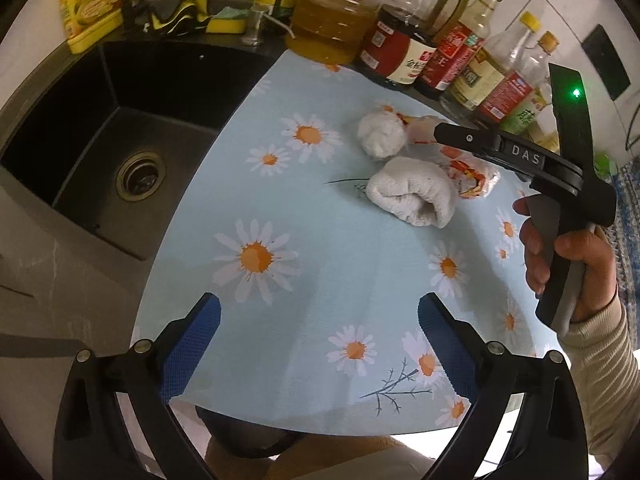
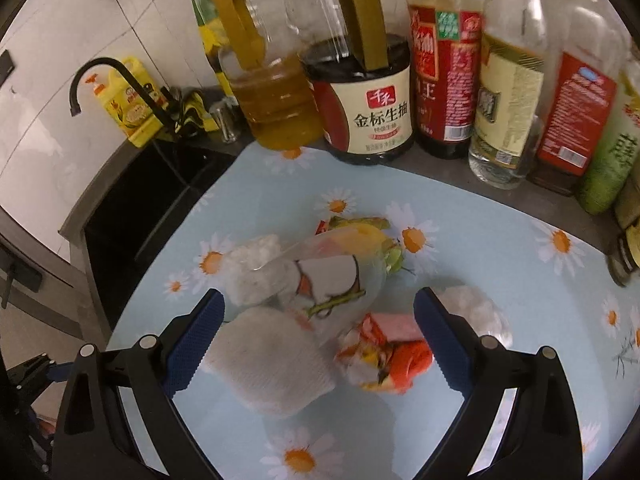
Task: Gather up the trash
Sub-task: 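Grasp the clear cartoon-printed plastic bag with the right tool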
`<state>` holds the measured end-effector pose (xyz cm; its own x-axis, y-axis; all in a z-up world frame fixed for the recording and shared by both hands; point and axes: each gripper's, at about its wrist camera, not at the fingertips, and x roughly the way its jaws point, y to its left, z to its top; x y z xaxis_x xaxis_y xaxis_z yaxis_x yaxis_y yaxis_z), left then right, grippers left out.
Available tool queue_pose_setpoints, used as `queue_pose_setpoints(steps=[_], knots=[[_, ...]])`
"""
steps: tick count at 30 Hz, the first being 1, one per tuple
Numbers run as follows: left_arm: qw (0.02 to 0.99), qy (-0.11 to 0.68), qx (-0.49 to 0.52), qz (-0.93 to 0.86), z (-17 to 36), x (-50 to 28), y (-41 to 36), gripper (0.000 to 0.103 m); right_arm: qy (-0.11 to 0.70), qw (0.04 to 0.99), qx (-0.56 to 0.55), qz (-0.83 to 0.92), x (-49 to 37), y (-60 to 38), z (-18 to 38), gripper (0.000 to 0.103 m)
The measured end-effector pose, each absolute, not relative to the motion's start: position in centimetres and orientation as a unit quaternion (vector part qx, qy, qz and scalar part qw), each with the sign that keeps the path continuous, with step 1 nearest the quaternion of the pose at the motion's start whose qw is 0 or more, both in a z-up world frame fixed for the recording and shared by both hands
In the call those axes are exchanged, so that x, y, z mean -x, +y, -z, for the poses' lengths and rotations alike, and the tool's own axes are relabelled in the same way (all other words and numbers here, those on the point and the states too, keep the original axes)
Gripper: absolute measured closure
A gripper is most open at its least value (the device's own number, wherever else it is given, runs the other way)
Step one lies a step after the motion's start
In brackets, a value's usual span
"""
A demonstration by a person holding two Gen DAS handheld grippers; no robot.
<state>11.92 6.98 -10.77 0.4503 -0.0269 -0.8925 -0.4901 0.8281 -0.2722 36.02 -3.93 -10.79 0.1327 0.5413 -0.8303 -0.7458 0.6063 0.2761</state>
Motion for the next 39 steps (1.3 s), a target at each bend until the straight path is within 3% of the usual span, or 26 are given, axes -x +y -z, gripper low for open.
queue_pose_setpoints(steps=[6,15,28,39], knots=[[0.805,0.504,0.271,-0.157,11.3,-11.8,6.9,0.007,0.510,0.733,0.113,-0.435,-37.0,-3.0,12.0,0.011],[0.797,0.512,0.274,-0.164,12.0,-12.1,6.7,0.007,0.530,0.721,0.129,-0.427,-37.9,-1.9,13.4,0.040],[0.797,0.521,0.269,-0.148,12.5,-14.1,5.7,0.007,0.502,0.730,0.067,-0.460,-37.9,-4.8,10.6,0.042],[0.820,0.522,0.216,-0.092,11.1,-21.2,3.6,0.007,0.484,0.747,0.019,-0.456,-37.4,-10.5,6.8,0.041]])
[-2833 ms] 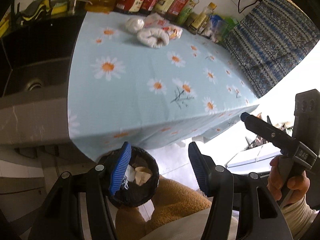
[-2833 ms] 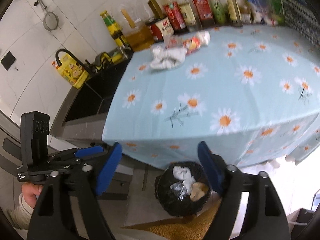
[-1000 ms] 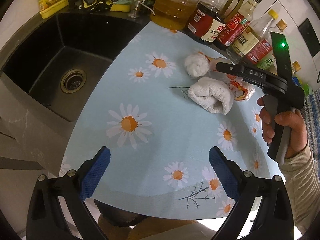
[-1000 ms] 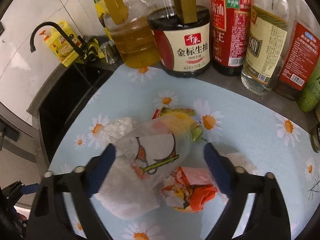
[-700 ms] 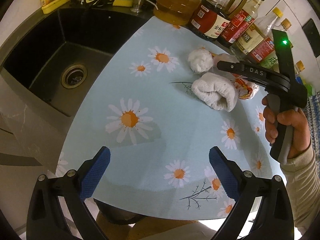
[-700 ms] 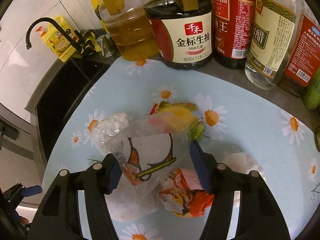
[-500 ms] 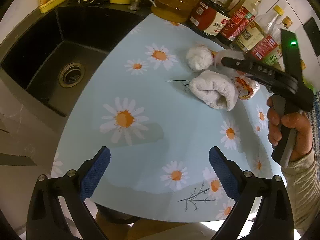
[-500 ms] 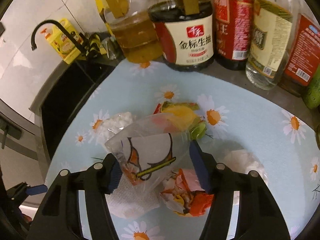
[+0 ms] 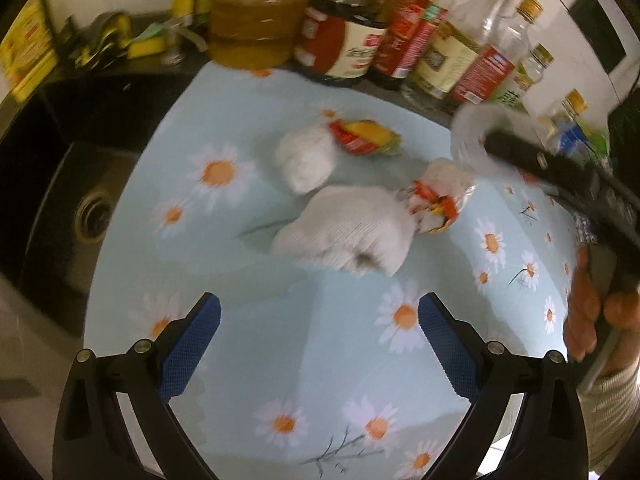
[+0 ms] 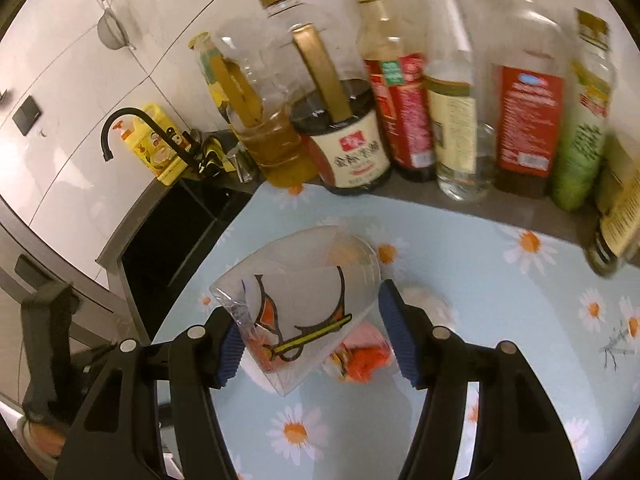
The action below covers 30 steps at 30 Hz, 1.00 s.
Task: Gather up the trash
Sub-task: 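Grasp the clear cartoon-printed plastic bag with the right tool, then grasp the white knit sock with the left tool while the right tool holds the bag, then carry the sock and the plastic bag down toward the black trash bin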
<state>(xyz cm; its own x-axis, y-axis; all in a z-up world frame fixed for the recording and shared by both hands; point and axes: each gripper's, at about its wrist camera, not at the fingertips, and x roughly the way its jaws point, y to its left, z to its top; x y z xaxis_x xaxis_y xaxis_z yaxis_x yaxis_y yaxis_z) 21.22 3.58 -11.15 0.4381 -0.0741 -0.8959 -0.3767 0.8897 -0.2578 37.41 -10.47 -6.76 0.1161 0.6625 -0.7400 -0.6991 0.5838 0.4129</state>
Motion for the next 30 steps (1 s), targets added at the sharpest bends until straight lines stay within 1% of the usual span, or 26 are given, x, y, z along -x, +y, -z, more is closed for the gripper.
queue_pose_setpoints(steps=[5,15,16,18,21,22,25,28,30], knots=[[0.825,0.526,0.192,-0.072,11.1,-24.2,3.1,0.007,0.489,0.760,-0.004,-0.428,-36.8,-14.2,7.0,0.041],[0.810,0.560,0.159,-0.067,13.0,-28.2,3.4,0.009,0.524,0.755,-0.045,-0.392,-35.7,-20.9,10.3,0.041],[0.809,0.564,0.153,-0.065,13.1,-28.4,3.2,0.017,0.525,0.754,-0.046,-0.392,-35.6,-21.2,10.5,0.041],[0.804,0.575,0.144,-0.059,13.6,-28.8,2.9,0.027,0.531,0.751,-0.051,-0.390,-35.6,-21.7,11.0,0.041],[0.802,0.574,0.149,-0.062,14.1,-28.4,3.0,0.041,0.537,0.746,-0.057,-0.390,-35.8,-22.0,11.5,0.041],[0.803,0.571,0.158,-0.061,14.2,-28.2,3.2,0.043,0.539,0.744,-0.057,-0.390,-35.9,-21.9,11.6,0.041],[0.809,0.563,0.157,-0.064,14.0,-27.7,3.3,0.061,0.539,0.742,-0.058,-0.394,-35.8,-22.0,11.8,0.041],[0.813,0.555,0.163,-0.060,13.6,-27.2,3.4,0.067,0.538,0.741,-0.059,-0.398,-35.4,-22.1,11.5,0.041],[0.815,0.553,0.166,-0.058,13.3,-26.7,3.6,0.068,0.539,0.740,-0.060,-0.398,-35.3,-22.1,11.5,0.041]])
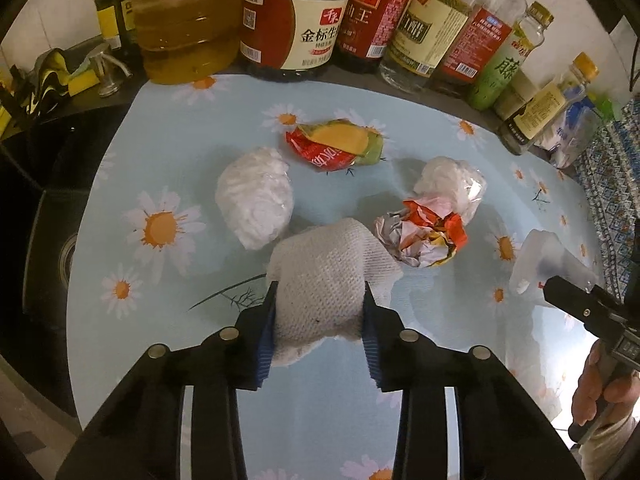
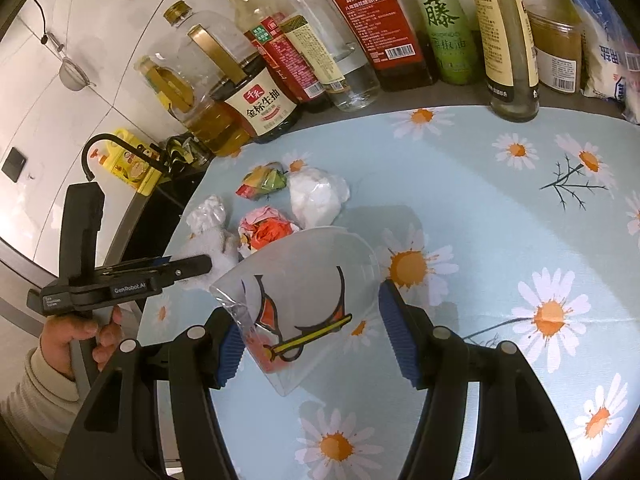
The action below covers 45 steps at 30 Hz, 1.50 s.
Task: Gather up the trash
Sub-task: 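Carry the sock and the plastic bag down toward the black trash bin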
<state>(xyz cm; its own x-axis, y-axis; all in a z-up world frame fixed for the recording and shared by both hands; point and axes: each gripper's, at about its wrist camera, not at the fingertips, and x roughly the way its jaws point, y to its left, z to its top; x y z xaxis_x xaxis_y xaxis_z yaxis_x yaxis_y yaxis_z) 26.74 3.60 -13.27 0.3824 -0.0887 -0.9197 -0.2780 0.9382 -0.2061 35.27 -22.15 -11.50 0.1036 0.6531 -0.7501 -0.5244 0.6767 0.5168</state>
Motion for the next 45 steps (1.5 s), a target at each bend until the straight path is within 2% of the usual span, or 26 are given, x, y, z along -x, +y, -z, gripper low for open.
queue_pose_setpoints(steps=[17,30,38,45], knots=[[0.837,0.519,0.171,-0.014,10.0,-21.2,3.5,0.068,0.547,0.735,-0.051,-0.396,-30.9,-19.9,11.4,0.041],[0.860,0.486,0.144,0.050,7.2,-13.4,6.3,0.068,0.529,0.773,-0.047,-0.348,-21.7,-16.8,7.9,0.041],[0.862,0.474,0.148,0.098,7.2,-8.1,7.8,0.068,0.518,0.791,-0.043,-0.323,-15.0,-15.0,5.8,0.041],[0.848,0.487,0.153,0.141,9.2,-3.6,8.5,0.068,0.532,0.794,-0.042,-0.291,-10.0,-13.6,6.7,0.041]])
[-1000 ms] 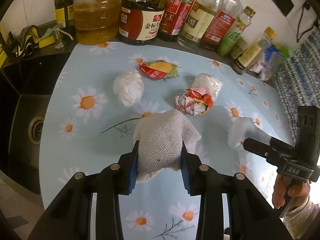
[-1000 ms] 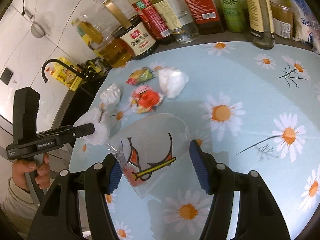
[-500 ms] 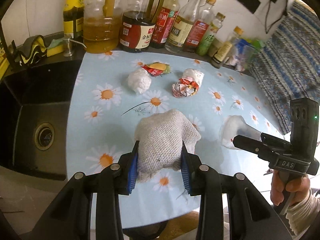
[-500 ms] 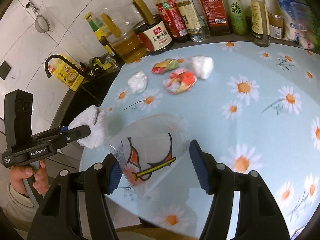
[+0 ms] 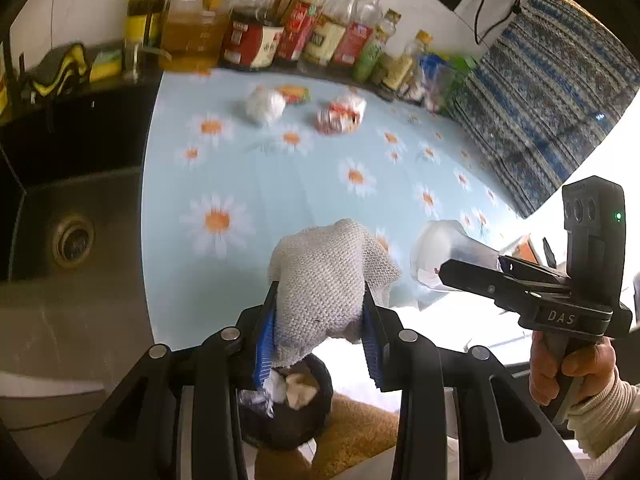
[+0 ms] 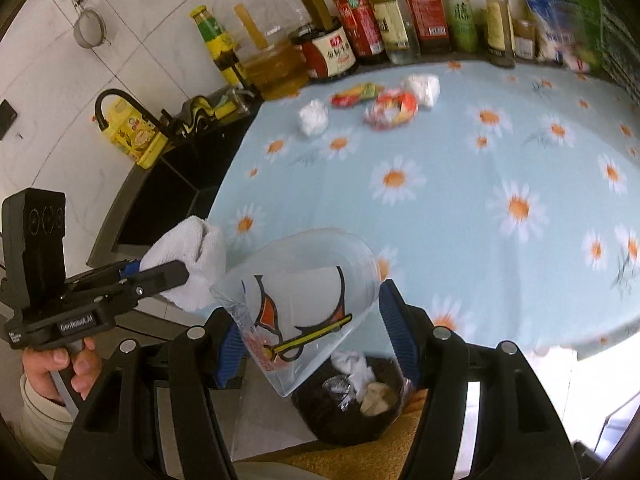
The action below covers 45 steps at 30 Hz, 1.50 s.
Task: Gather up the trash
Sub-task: 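Carry the sock and the plastic bag down toward the black trash bin, then open the left tool over the bin while the right tool releases the bag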
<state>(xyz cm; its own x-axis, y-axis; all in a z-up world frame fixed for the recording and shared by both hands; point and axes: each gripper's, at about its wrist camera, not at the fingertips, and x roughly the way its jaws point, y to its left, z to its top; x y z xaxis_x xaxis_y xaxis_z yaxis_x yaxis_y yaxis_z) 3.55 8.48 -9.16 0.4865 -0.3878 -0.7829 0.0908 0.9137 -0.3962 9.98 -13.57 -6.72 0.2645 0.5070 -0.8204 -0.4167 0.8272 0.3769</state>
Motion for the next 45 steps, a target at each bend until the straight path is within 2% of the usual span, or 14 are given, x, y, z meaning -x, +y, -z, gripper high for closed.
queue_pose_setpoints(steps=[18,45], knots=[[0.806,0.543,0.182,0.151,15.7,3.5,8.8,0.068,0.594,0.761,-0.040,-0.259,-1.4,-11.6,12.3,0.041],[0.711,0.662,0.213,0.107,27.6,4.6,6.2,0.067,0.678,0.694,-0.035,-0.241,-2.2,-11.8,23.1,0.041]])
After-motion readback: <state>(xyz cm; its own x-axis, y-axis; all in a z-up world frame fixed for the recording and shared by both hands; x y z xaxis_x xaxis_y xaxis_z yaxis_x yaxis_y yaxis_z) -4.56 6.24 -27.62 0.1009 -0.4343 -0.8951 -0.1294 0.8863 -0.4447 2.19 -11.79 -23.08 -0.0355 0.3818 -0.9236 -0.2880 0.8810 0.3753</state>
